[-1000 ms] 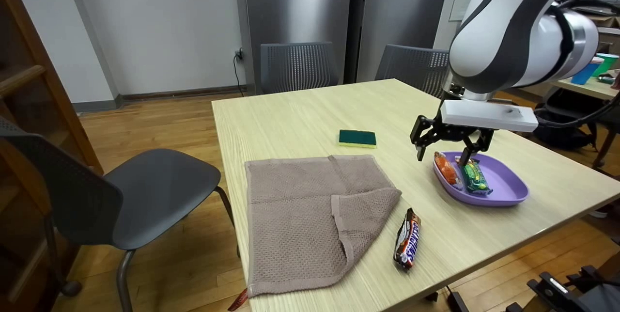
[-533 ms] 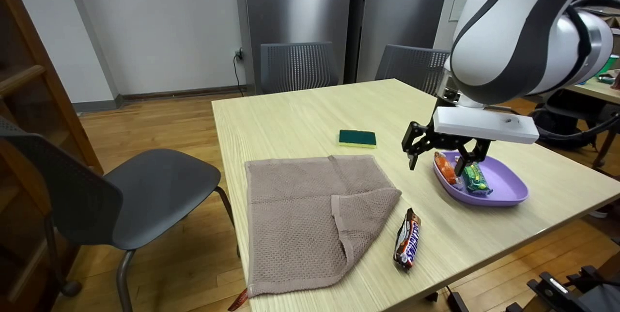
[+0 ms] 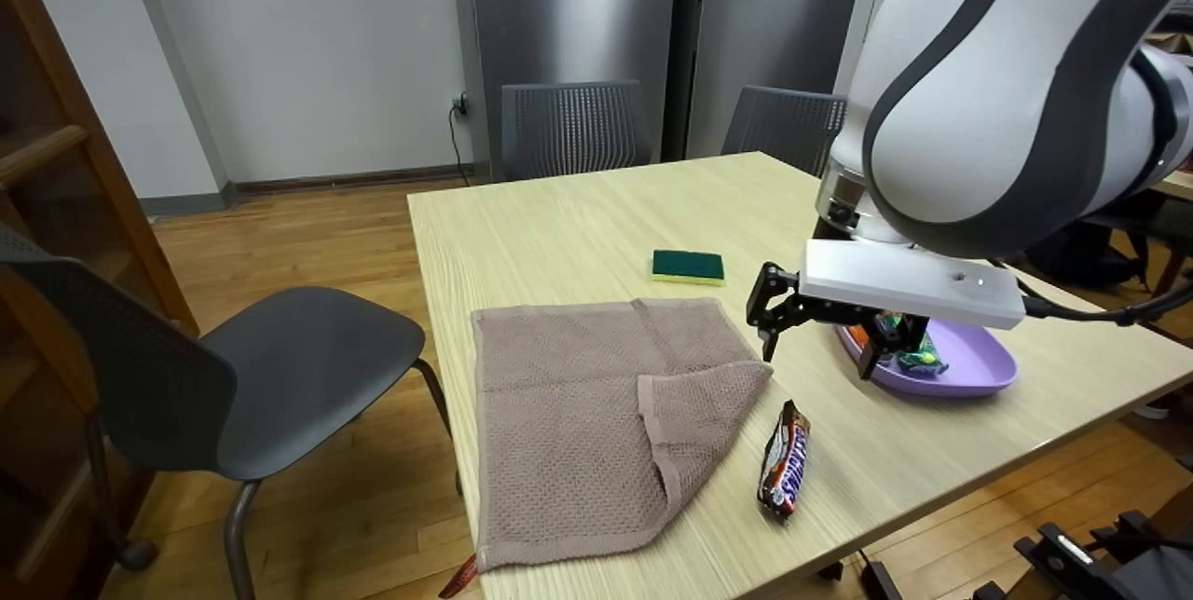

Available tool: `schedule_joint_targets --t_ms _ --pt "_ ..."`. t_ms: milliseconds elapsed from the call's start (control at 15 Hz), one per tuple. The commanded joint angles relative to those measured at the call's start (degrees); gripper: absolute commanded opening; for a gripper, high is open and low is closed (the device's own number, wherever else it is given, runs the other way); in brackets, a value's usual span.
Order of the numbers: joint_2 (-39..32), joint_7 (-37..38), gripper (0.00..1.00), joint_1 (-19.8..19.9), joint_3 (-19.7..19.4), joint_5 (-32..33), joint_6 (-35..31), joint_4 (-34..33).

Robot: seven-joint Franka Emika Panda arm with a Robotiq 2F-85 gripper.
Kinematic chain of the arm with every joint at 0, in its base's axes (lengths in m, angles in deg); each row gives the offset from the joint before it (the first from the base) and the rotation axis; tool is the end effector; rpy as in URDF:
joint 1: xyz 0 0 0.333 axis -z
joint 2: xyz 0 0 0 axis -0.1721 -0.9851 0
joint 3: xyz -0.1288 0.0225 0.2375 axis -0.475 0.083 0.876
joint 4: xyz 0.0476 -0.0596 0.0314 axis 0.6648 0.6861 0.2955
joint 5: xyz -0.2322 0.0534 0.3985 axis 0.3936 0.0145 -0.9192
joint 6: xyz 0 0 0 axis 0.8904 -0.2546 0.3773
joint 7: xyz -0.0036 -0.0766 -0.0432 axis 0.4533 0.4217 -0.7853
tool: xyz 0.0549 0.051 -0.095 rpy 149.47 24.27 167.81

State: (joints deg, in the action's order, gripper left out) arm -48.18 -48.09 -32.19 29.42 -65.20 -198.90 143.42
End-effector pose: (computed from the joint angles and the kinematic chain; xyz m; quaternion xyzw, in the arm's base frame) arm 0.4133 0.0804 0.0111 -0.9643 0.2624 -0.0366 0.0006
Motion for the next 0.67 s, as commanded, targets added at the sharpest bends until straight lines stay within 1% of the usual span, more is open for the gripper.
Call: schedule_joint_targets --t_ms 0,200,267,467,600 --pt "1.9 3.6 1.0 -3.7 -1.1 -0.4 -1.2 2.5" --pt "1.4 5.6 1.0 -6.1 -2.1 0.1 -1.2 2.5" --pt "0.8 7.0 1.0 -7.8 -3.3 0.6 -1.6 2.3" --pt "0.1 9.8 1.0 -10.4 -4.5 0.5 -2.1 2.2" --pt "0.1 11.1 1.0 -11.0 -4.1 -0.1 -1.9 2.2"
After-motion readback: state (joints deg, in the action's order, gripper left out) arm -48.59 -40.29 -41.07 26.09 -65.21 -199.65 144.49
